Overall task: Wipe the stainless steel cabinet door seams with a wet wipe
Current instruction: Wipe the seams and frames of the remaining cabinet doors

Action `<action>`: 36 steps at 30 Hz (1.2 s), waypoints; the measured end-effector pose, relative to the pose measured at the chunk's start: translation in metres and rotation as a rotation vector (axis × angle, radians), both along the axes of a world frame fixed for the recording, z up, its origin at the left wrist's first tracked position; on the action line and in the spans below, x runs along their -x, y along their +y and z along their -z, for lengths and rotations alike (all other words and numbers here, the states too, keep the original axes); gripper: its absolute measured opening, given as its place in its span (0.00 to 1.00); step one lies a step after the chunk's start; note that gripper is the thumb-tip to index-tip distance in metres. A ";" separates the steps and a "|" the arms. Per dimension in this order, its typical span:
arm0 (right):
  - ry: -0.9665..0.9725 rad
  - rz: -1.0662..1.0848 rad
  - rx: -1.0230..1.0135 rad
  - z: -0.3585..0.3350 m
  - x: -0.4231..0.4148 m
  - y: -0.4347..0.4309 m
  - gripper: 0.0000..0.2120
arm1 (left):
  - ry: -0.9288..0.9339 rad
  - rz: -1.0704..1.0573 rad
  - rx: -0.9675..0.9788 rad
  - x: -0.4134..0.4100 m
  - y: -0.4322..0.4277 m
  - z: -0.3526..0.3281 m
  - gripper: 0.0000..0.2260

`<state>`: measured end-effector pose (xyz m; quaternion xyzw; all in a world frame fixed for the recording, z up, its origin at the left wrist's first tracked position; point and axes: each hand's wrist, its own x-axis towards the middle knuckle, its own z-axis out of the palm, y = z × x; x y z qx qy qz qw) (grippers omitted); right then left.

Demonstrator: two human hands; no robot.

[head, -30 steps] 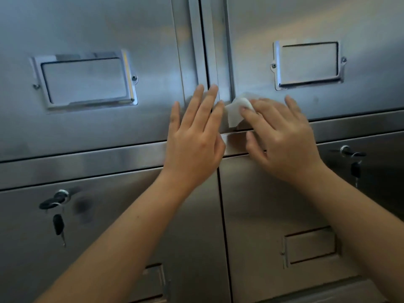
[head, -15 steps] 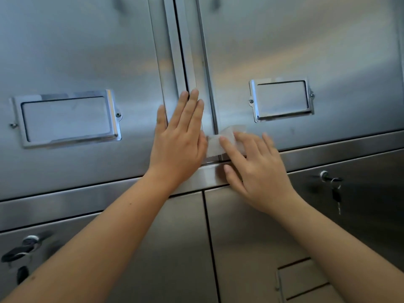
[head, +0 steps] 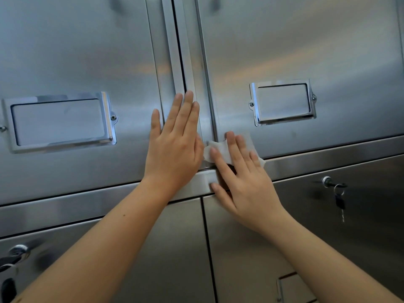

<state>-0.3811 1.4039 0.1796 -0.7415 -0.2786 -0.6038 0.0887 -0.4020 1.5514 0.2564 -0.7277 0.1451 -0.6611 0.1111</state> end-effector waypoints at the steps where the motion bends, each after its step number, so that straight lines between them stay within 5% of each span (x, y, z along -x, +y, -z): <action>1: 0.009 -0.005 -0.001 0.005 0.000 0.000 0.27 | 0.000 -0.002 0.000 0.000 0.000 0.000 0.24; 12: 0.150 -0.031 -0.003 -0.016 -0.004 0.000 0.30 | 0.001 -0.006 -0.002 -0.001 0.000 0.001 0.24; 18: 0.058 -0.024 0.035 0.024 -0.005 -0.003 0.29 | -0.022 -0.012 -0.004 -0.001 0.000 0.000 0.24; 25: 0.100 -0.050 0.024 -0.036 -0.014 -0.003 0.30 | -0.008 -0.025 -0.013 -0.001 0.000 -0.001 0.24; 36: 0.027 -0.050 0.042 -0.013 -0.014 -0.007 0.31 | -0.001 -0.011 -0.011 0.001 -0.001 -0.001 0.24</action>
